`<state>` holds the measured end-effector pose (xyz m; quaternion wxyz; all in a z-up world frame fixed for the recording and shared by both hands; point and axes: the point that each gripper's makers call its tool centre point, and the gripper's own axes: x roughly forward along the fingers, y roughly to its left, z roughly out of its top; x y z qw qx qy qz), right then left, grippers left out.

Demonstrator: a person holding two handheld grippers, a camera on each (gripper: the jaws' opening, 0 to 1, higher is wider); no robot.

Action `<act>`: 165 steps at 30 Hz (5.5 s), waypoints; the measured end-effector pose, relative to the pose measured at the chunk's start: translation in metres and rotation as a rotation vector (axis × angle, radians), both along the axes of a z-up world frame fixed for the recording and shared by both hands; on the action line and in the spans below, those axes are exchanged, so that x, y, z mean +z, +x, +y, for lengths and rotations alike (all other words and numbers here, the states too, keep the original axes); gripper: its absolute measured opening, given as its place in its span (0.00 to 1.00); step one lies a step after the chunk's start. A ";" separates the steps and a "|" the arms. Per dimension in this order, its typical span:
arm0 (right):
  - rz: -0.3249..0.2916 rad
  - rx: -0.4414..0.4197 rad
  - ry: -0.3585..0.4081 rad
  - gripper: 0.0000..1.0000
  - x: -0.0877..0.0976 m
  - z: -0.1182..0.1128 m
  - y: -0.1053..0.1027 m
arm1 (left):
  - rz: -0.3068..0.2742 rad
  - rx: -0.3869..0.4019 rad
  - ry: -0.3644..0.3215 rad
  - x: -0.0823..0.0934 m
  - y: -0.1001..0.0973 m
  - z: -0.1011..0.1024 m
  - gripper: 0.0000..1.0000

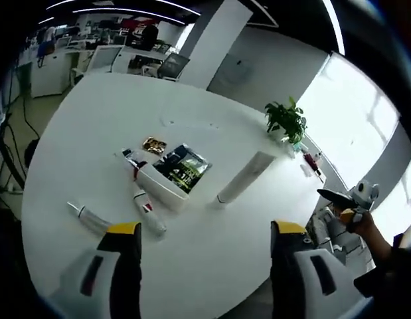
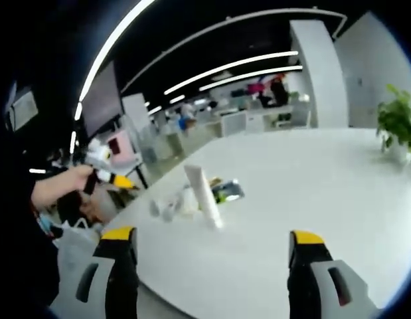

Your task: Arrange the skincare products in the storage area until every visible bottle or jar stands upright without overlapping.

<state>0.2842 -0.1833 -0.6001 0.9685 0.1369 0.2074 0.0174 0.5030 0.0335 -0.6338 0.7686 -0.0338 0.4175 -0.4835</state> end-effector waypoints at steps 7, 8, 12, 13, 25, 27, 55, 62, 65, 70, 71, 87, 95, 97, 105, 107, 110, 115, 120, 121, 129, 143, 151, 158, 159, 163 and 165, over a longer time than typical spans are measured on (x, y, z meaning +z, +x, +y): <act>0.016 -0.004 0.010 0.91 -0.007 -0.002 0.004 | 0.045 0.012 0.031 -0.016 0.004 -0.013 0.71; 0.019 -0.004 0.013 0.91 -0.007 -0.002 0.005 | 0.046 0.011 0.034 -0.018 0.005 -0.015 0.71; 0.029 -0.003 0.018 0.91 -0.012 -0.003 0.007 | 0.054 0.009 0.049 -0.025 0.009 -0.020 0.70; 0.029 -0.004 0.020 0.91 -0.012 -0.003 0.007 | 0.055 0.013 0.051 -0.026 0.012 -0.022 0.70; 0.040 -0.015 0.027 0.91 -0.018 -0.009 0.011 | 0.054 0.030 0.081 -0.035 0.038 -0.046 0.67; 0.039 -0.018 0.031 0.91 -0.018 -0.010 0.012 | 0.056 0.032 0.092 -0.039 0.041 -0.050 0.67; 0.071 -0.055 0.066 0.90 -0.040 -0.025 0.010 | 0.136 0.169 0.218 -0.105 0.092 -0.082 0.58; 0.086 -0.058 0.070 0.90 -0.046 -0.027 0.010 | 0.132 0.193 0.261 -0.121 0.103 -0.082 0.54; 0.084 -0.064 0.075 0.90 -0.046 -0.028 0.010 | 0.122 0.211 0.267 -0.124 0.105 -0.082 0.51; 0.092 -0.069 0.074 0.89 -0.048 -0.030 0.010 | 0.109 0.207 0.309 -0.132 0.105 -0.080 0.49; 0.092 -0.070 0.075 0.89 -0.048 -0.031 0.010 | 0.105 0.206 0.322 -0.134 0.105 -0.078 0.49; 0.110 -0.068 0.074 0.89 -0.054 -0.032 0.011 | 0.082 0.169 0.380 -0.144 0.116 -0.080 0.45; 0.110 -0.069 0.077 0.89 -0.055 -0.033 0.013 | 0.083 0.122 0.439 -0.147 0.117 -0.077 0.39; 0.108 -0.068 0.078 0.89 -0.054 -0.033 0.014 | 0.078 0.106 0.458 -0.148 0.116 -0.076 0.37; 0.109 -0.066 0.081 0.89 -0.056 -0.032 0.015 | 0.067 0.102 0.472 -0.149 0.115 -0.073 0.35; 0.107 -0.069 0.083 0.89 -0.056 -0.033 0.014 | 0.063 0.086 0.475 -0.150 0.114 -0.072 0.34; 0.106 -0.070 0.086 0.88 -0.056 -0.033 0.014 | 0.079 0.080 0.473 -0.150 0.110 -0.069 0.31; 0.105 -0.067 0.087 0.88 -0.056 -0.032 0.016 | 0.107 0.077 0.465 -0.149 0.104 -0.068 0.28; 0.099 -0.058 0.084 0.88 -0.053 -0.030 0.018 | 0.122 0.086 0.437 -0.149 0.103 -0.070 0.24; 0.099 -0.057 0.084 0.88 -0.053 -0.030 0.018 | 0.126 0.087 0.428 -0.149 0.102 -0.070 0.24; 0.100 -0.066 0.082 0.88 -0.051 -0.031 0.015 | 0.132 0.081 0.406 -0.148 0.101 -0.069 0.23; 0.090 -0.036 0.080 0.88 -0.046 -0.022 0.024 | 0.111 0.090 0.284 -0.126 0.095 -0.072 0.23; 0.072 -0.006 0.085 0.88 -0.039 -0.012 0.032 | 0.064 0.084 0.167 -0.093 0.089 -0.076 0.22; 0.051 0.025 0.084 0.87 -0.029 -0.002 0.038 | 0.018 0.079 0.069 -0.061 0.081 -0.075 0.22; 0.048 0.027 0.086 0.87 -0.028 -0.001 0.039 | 0.009 0.065 0.053 -0.056 0.078 -0.075 0.23; 0.033 0.046 0.087 0.87 -0.020 0.005 0.044 | 0.010 0.073 0.008 -0.041 0.070 -0.072 0.23; 0.031 0.055 0.084 0.87 -0.018 0.008 0.046 | -0.007 0.070 -0.005 -0.032 0.066 -0.070 0.23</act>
